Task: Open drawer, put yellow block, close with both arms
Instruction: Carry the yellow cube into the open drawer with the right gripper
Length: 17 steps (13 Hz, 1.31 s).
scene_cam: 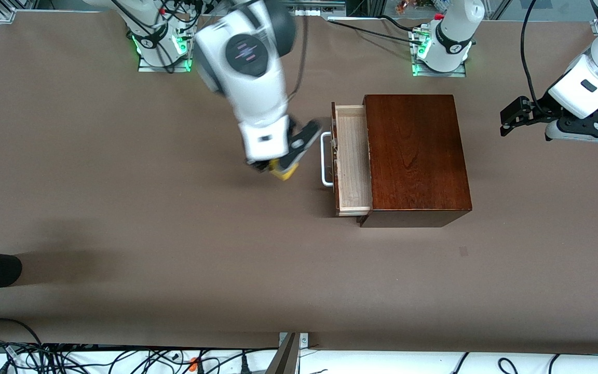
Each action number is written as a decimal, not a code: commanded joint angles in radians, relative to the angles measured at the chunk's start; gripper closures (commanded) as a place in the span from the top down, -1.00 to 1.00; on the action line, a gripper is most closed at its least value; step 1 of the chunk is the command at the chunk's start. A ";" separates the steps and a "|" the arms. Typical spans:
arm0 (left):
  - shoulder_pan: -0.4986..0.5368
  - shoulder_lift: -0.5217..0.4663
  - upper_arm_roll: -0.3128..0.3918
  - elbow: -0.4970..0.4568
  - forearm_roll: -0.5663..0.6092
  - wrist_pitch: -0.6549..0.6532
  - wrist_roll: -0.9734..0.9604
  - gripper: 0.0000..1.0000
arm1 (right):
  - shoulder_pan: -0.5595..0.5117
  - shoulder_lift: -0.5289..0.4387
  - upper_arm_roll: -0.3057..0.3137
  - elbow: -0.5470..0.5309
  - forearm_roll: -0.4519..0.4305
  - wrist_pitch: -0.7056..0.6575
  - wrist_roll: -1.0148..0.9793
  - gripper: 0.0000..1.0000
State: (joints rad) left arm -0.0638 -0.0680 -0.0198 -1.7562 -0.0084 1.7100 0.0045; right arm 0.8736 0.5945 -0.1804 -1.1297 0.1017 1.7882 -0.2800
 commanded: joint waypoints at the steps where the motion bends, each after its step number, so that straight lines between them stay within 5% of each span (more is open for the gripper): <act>1: -0.001 -0.003 0.003 0.006 0.019 -0.013 0.019 1.00 | 0.019 0.062 0.071 0.110 -0.003 -0.010 -0.002 -0.76; 6: -0.001 -0.003 0.001 0.006 0.019 -0.015 0.019 1.00 | 0.136 0.102 0.091 0.110 -0.037 0.043 -0.025 -0.76; 17: -0.001 -0.003 0.001 0.006 0.019 -0.015 0.019 1.00 | 0.162 0.235 0.096 0.100 -0.063 0.192 -0.202 -0.76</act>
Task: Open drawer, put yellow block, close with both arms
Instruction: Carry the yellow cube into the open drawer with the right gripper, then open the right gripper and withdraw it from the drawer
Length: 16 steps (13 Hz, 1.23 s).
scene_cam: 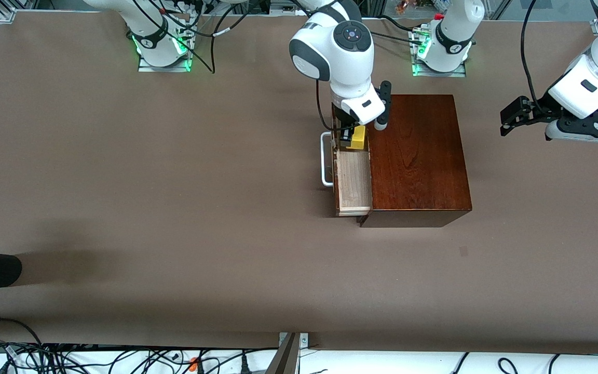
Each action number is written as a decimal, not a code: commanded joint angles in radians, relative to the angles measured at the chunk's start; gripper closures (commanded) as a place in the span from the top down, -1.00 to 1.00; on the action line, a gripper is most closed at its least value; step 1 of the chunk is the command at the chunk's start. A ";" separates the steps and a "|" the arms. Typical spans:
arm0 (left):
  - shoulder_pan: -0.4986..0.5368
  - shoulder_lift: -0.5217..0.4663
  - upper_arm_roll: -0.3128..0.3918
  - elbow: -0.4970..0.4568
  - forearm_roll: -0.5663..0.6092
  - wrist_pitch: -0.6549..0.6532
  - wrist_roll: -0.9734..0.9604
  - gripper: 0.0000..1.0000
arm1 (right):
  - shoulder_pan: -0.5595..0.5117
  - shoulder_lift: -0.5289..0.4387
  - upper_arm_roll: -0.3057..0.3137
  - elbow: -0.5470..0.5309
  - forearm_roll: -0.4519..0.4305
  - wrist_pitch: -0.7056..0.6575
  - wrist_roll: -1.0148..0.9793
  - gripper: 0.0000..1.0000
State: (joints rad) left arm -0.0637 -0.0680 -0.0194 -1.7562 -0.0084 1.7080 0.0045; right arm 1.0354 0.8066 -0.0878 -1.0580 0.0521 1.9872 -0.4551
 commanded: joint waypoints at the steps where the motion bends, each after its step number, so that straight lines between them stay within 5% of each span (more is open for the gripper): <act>1: -0.001 -0.003 0.001 0.006 0.018 -0.013 0.018 1.00 | 0.000 0.029 0.003 0.027 -0.014 -0.008 -0.027 -0.76; 9: -0.001 -0.003 0.001 0.006 0.018 -0.018 0.018 1.00 | 0.009 0.059 0.003 0.013 -0.089 -0.022 -0.040 -0.64; 10: -0.001 -0.003 0.001 0.006 0.018 -0.018 0.018 1.00 | 0.014 0.059 0.003 0.013 -0.089 -0.022 -0.039 -0.18; 11: -0.001 -0.003 0.002 0.006 0.018 -0.018 0.018 1.00 | 0.015 0.052 0.003 0.013 -0.087 -0.025 -0.034 0.99; 16: -0.001 -0.003 0.001 0.006 0.018 -0.018 0.018 1.00 | 0.003 -0.070 -0.001 0.035 -0.072 -0.102 -0.014 1.00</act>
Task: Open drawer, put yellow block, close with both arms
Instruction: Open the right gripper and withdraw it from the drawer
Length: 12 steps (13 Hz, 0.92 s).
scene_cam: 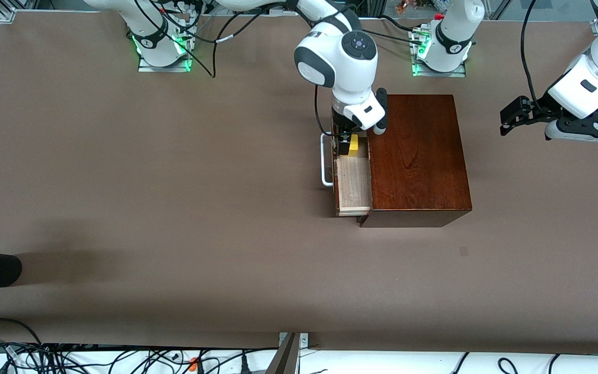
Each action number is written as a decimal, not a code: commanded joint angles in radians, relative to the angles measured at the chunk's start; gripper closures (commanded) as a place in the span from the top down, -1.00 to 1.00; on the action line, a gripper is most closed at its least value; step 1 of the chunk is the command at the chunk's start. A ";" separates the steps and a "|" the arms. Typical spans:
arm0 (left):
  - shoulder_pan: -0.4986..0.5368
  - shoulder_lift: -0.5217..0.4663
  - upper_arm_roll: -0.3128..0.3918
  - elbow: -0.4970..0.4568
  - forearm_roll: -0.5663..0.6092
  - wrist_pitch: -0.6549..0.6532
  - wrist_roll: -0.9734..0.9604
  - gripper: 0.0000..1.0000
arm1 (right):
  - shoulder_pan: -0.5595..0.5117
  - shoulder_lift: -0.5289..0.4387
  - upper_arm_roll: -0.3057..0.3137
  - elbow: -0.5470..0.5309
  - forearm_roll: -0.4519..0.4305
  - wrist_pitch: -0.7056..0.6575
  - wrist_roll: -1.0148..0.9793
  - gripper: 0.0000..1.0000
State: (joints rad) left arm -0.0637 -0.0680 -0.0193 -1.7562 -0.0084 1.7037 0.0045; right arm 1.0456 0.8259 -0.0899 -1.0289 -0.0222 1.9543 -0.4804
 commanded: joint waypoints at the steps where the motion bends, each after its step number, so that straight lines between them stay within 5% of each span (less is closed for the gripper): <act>1: -0.001 -0.003 0.001 0.006 0.018 -0.013 0.018 1.00 | -0.019 -0.129 -0.001 0.006 0.011 -0.099 0.031 1.00; 7: -0.001 -0.003 0.001 0.006 0.018 -0.015 0.018 1.00 | -0.232 -0.365 -0.028 0.004 0.028 -0.212 0.014 1.00; 12: -0.004 0.001 -0.001 0.004 0.002 -0.044 0.069 1.00 | -0.363 -0.507 -0.198 -0.055 0.090 -0.402 0.072 1.00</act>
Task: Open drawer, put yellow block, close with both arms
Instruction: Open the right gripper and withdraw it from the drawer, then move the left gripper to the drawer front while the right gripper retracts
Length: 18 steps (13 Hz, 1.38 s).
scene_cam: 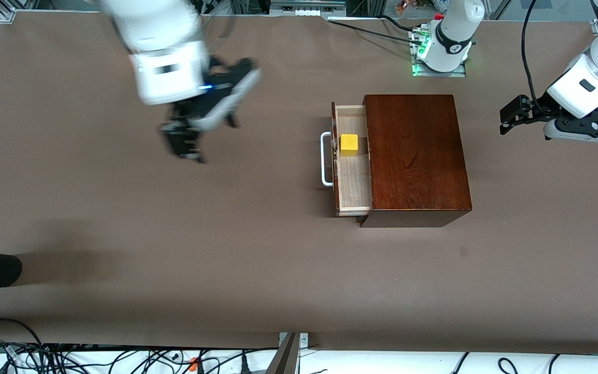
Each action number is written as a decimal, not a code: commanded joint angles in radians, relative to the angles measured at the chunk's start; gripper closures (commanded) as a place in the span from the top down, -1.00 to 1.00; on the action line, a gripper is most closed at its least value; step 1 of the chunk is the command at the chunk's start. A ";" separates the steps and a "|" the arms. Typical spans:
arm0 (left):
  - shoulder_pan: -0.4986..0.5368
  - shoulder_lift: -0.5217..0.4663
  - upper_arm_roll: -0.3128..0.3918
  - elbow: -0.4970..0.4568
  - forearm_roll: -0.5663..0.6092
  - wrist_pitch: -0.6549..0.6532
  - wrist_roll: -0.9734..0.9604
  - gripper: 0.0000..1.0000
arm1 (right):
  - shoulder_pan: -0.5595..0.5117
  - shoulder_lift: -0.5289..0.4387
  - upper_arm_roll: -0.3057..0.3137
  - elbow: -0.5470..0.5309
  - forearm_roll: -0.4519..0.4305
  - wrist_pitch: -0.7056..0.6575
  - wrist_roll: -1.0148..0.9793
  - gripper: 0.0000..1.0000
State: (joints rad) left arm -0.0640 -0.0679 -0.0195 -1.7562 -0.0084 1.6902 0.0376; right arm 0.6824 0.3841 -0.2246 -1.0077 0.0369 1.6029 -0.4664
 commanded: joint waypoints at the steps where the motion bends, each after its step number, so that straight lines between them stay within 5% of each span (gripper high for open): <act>1: -0.016 0.003 -0.005 0.004 0.001 -0.068 0.038 1.00 | 0.000 -0.105 -0.105 -0.128 0.040 -0.049 0.077 1.00; 4: -0.045 0.057 -0.126 0.004 0.001 -0.133 0.070 1.00 | -0.019 -0.250 -0.206 -0.303 0.049 -0.052 0.106 1.00; 9: -0.069 0.206 -0.333 0.073 -0.047 -0.087 0.169 1.00 | -0.314 -0.415 -0.043 -0.534 0.035 -0.031 0.103 1.00; 12: -0.120 0.319 -0.434 0.106 -0.036 0.096 0.256 1.00 | -0.498 -0.429 0.109 -0.600 0.041 0.044 0.124 1.00; 14: -0.198 0.396 -0.445 0.103 -0.013 0.254 0.330 1.00 | -0.552 -0.412 0.168 -0.600 0.035 0.049 0.263 1.00; 18: -0.296 0.540 -0.447 0.098 0.172 0.498 0.494 1.00 | -0.549 -0.401 0.177 -0.597 0.041 0.020 0.464 1.00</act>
State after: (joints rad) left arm -0.3371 0.3928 -0.4683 -1.6991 0.0744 2.1318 0.4317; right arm 0.1564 -0.0108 -0.0690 -1.5954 0.0708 1.6357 -0.0924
